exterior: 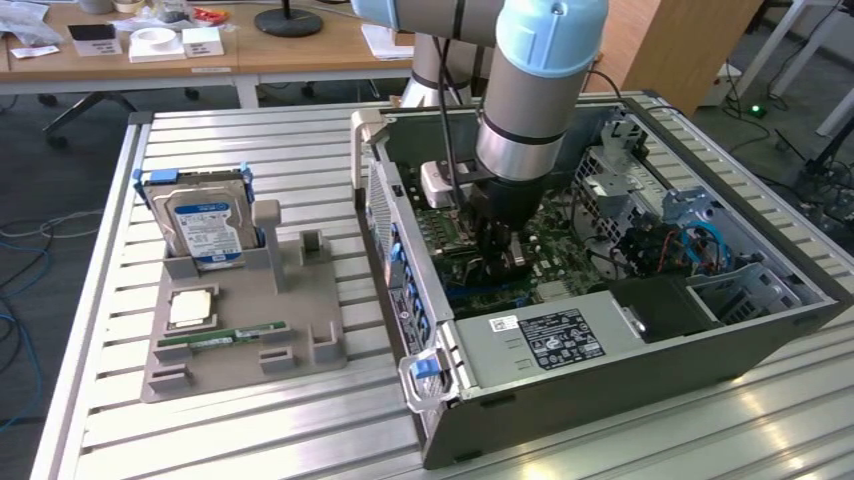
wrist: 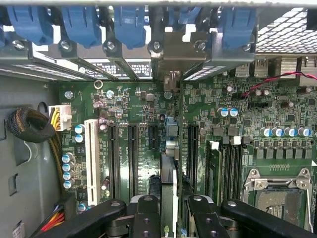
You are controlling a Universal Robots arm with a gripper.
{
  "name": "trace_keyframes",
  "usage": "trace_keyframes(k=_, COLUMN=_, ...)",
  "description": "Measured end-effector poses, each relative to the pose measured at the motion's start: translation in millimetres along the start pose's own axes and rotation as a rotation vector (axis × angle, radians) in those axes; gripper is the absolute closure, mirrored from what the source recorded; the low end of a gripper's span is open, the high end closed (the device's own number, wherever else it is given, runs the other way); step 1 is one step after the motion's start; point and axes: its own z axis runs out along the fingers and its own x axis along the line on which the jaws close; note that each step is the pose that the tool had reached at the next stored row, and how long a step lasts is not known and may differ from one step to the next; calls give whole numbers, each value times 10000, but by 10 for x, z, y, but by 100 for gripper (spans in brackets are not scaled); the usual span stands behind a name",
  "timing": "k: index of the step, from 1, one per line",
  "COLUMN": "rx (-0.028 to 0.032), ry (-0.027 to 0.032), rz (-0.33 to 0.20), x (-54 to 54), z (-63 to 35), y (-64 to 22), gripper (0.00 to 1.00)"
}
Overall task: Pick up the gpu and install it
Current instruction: 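Insert the gpu into the slot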
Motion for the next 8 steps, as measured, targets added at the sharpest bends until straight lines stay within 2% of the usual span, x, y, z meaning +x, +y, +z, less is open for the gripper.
trace_keyframes(k=8, rx=0, ry=-1, rz=1, x=0, z=1, y=2, gripper=74)
